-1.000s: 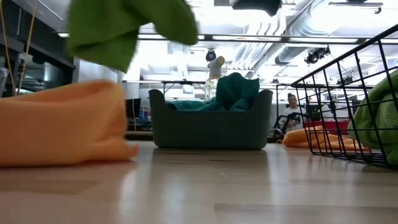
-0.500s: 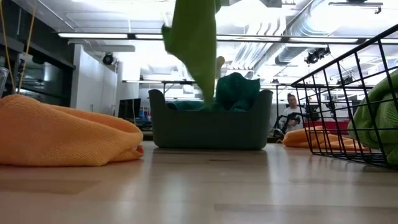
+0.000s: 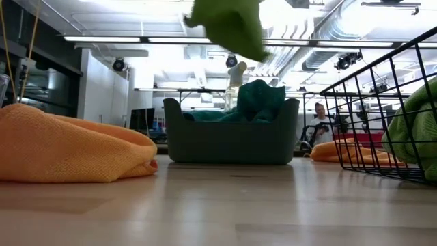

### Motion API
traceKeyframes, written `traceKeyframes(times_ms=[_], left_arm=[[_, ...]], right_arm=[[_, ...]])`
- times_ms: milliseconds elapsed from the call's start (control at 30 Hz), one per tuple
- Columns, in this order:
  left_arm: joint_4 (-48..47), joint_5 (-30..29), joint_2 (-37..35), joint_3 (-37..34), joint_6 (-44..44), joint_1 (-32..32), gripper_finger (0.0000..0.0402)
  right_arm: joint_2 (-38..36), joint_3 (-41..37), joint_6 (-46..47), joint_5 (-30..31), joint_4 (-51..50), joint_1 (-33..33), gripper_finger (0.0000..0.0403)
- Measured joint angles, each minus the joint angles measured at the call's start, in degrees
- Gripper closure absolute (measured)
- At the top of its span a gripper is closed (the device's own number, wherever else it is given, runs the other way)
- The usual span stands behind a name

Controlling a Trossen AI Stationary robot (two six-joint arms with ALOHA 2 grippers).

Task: Sort microfiber towel by color & place in baskets
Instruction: Put the green towel into the black wire basket

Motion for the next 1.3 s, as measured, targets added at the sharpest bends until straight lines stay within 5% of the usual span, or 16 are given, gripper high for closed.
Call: traceKeyframes(times_ms=[300,533,733,967,1167,1300], left_arm=[[-12.8,-12.9,-5.4,0.0,-2.7,3.9,0.0263],[-19.5,-8.4,-9.9,-2.9,-11.6,7.5,0.0219],[-9.9,-5.5,-15.2,-14.8,-14.9,7.7,0.0215],[0.2,-4.0,-19.1,-26.4,-20.5,7.7,0.0215],[0.9,-3.9,-19.1,-28.6,-21.7,7.7,0.0215],[2.1,-3.9,-19.1,-28.9,-21.4,7.7,0.0215]], right_arm=[[-7.7,6.7,13.0,5.8,-32.3,2.6,0.0398],[-17.5,2.4,40.5,10.5,-51.0,12.1,0.04],[-21.9,-11.8,64.4,10.7,-50.9,25.3,0.0401],[-22.2,-26.0,85.4,9.3,-39.8,37.2,0.0402],[-22.1,-34.2,108.0,-3.0,-42.6,46.0,0.0402],[-22.3,-37.3,113.7,-13.4,-43.9,47.4,0.0403]])
